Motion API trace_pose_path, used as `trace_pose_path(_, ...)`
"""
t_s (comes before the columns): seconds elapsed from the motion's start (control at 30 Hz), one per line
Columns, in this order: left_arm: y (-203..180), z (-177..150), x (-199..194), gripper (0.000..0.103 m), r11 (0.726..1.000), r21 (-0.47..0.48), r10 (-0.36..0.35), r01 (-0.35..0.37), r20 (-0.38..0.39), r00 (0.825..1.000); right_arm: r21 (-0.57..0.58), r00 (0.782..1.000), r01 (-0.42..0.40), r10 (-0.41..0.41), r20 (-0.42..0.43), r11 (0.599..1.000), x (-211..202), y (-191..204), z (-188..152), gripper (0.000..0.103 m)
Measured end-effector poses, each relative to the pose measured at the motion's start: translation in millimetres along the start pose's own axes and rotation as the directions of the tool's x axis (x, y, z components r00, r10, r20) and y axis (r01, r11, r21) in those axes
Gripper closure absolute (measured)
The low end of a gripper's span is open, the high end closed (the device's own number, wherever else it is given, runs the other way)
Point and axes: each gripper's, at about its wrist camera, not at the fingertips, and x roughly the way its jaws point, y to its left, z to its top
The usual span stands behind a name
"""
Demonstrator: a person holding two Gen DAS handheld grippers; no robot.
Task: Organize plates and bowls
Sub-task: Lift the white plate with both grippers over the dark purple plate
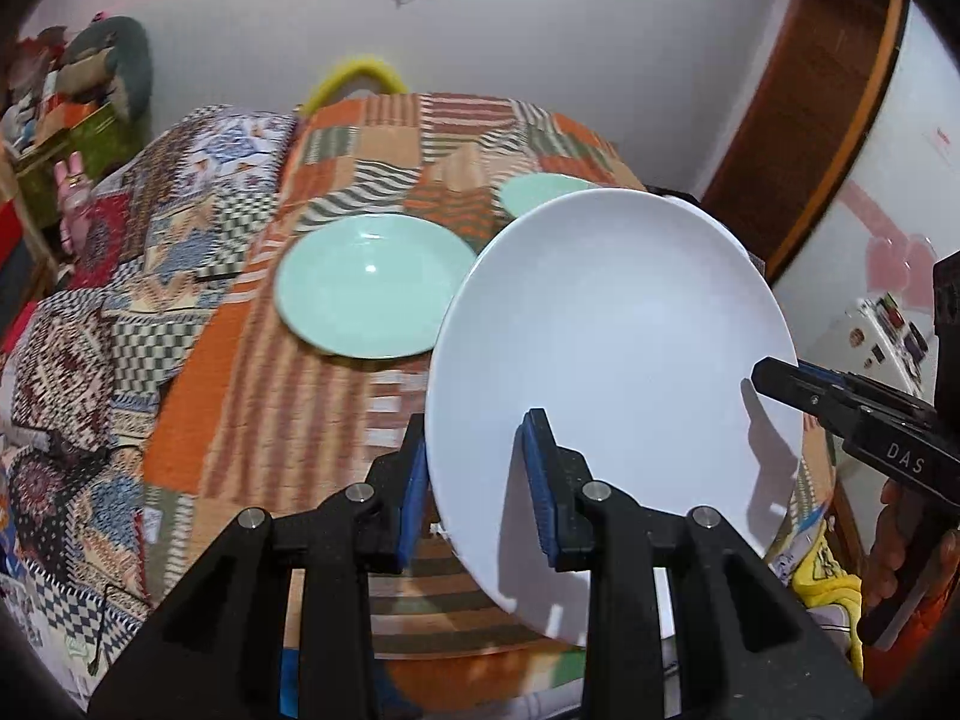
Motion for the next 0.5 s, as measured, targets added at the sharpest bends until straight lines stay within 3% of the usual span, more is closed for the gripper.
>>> trace_pose_path(0.5, -58.9, -3.8, 54.7, 0.071, 0.994, 0.100, -0.027, 0.041, -0.133, 0.991, 0.123, 0.999, 0.046, -0.043, -0.025, 0.991, -11.2, -64.8, -27.1, 0.077)
